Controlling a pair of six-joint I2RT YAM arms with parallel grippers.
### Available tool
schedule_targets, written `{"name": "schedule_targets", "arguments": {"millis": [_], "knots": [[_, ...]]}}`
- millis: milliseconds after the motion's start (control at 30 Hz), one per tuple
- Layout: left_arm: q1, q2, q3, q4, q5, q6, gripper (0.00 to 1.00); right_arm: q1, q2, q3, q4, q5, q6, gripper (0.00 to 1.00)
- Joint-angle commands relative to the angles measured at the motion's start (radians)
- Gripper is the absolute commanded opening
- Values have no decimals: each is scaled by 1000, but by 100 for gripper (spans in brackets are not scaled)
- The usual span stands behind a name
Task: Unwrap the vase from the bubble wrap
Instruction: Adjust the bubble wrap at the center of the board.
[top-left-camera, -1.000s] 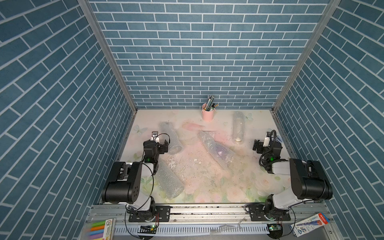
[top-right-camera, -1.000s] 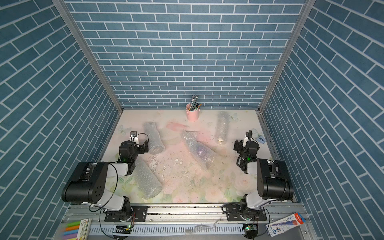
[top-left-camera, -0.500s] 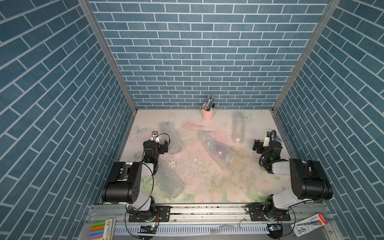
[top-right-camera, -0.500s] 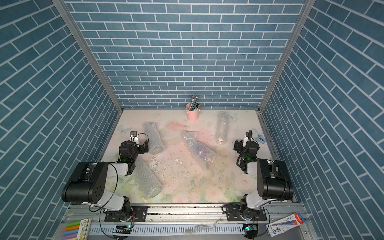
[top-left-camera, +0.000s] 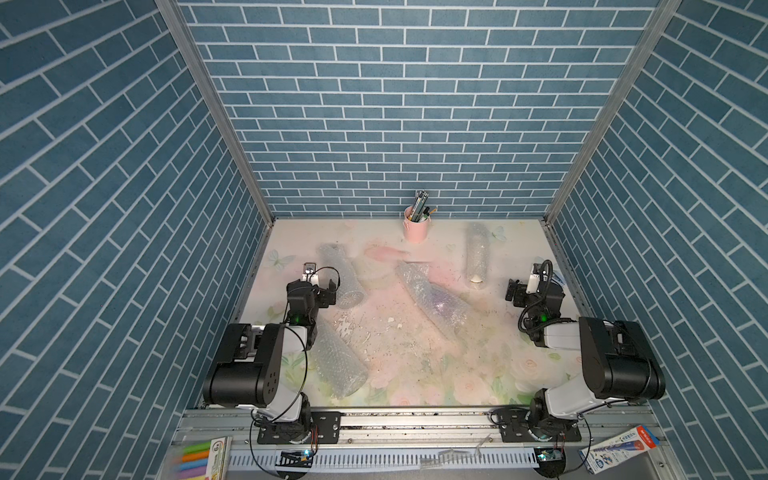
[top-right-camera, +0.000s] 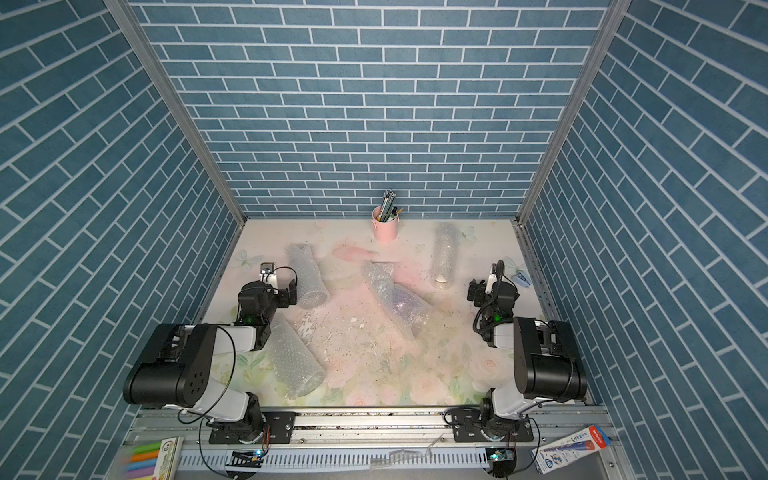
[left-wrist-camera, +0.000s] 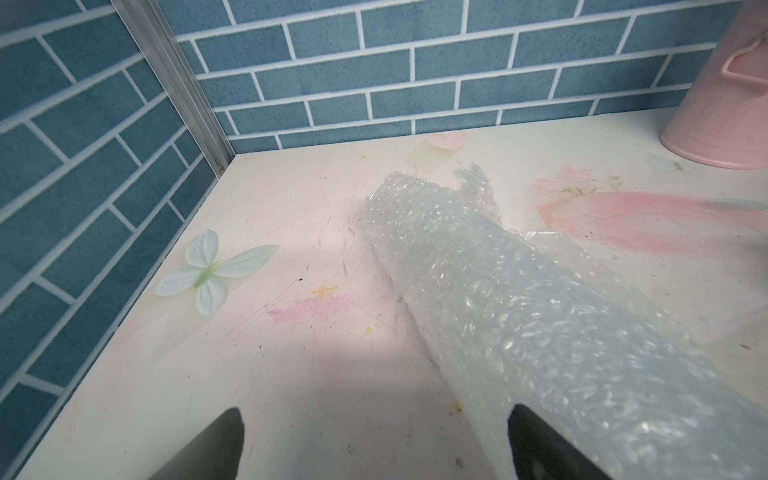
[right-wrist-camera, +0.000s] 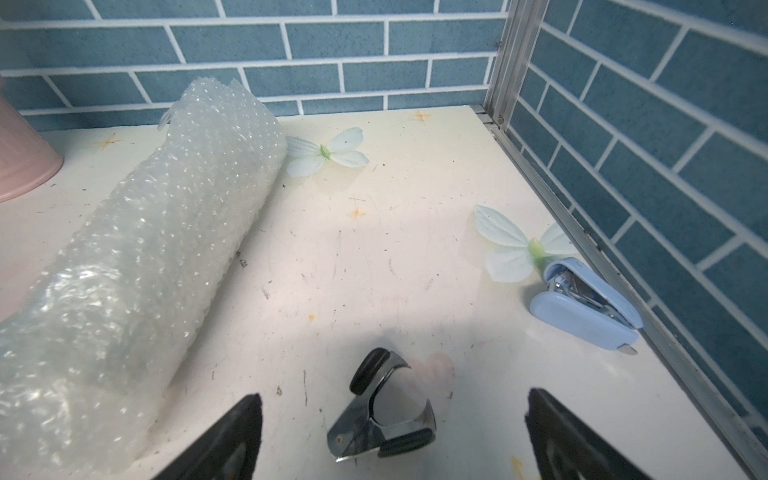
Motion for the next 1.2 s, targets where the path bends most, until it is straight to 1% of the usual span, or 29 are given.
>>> {"name": "schedule_targets", "arguments": {"millis": [0,900,1167], "knots": [[-2,1,12,-2,12,5,100,-3,-1,1,9,-10,5,99],[-4,5,16,-9,6,6,100,-3,0,3,6,-8,5,99],[-6,2,13,-2,2,6,100,0,-21,-11,13,-11,1,99]]}}
